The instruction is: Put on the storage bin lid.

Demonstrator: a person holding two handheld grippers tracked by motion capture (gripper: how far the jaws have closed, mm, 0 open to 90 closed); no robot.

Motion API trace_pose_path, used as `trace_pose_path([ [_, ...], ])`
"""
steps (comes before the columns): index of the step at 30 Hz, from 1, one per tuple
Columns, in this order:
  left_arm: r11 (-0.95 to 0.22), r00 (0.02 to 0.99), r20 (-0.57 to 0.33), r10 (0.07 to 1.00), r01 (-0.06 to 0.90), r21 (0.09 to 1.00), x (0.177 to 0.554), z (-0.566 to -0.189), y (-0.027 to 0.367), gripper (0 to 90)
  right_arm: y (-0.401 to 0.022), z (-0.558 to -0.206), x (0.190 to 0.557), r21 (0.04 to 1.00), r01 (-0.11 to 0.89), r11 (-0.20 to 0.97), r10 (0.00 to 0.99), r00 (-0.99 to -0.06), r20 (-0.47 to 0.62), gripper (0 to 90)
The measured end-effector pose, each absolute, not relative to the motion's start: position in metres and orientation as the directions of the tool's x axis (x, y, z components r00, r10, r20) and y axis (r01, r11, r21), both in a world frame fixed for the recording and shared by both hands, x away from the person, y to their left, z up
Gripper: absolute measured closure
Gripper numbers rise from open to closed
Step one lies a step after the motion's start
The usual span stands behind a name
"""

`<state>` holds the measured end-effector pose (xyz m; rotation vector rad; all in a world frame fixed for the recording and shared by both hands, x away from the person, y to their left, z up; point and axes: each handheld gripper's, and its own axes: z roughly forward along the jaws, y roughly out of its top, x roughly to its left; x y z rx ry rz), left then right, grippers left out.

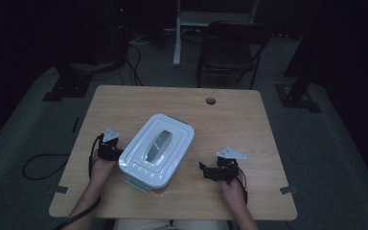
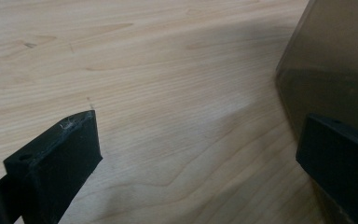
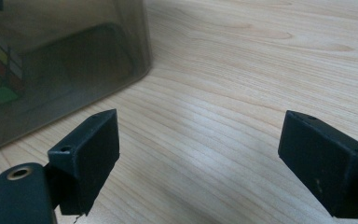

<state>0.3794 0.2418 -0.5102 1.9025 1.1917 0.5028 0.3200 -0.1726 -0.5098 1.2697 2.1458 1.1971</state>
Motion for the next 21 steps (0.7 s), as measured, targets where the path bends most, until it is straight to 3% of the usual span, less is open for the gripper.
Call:
trace_pose_path([
  [16,-0.227,0.502,-0.142,0.853,0.602,0.765,0.368,-0.514,0.223,0.6,-0.169,-0.51,0.32,0.816,0.528,0.236,0.844,-0.528,0.097,12.4],
  [21,-0.255,0.518,-0.113,0.848,0.585,0.77,0.36,-0.513,0.212,0.6,-0.168,-0.51,0.319,0.816,0.531,0.229,0.842,-0.528,0.107,12.4],
])
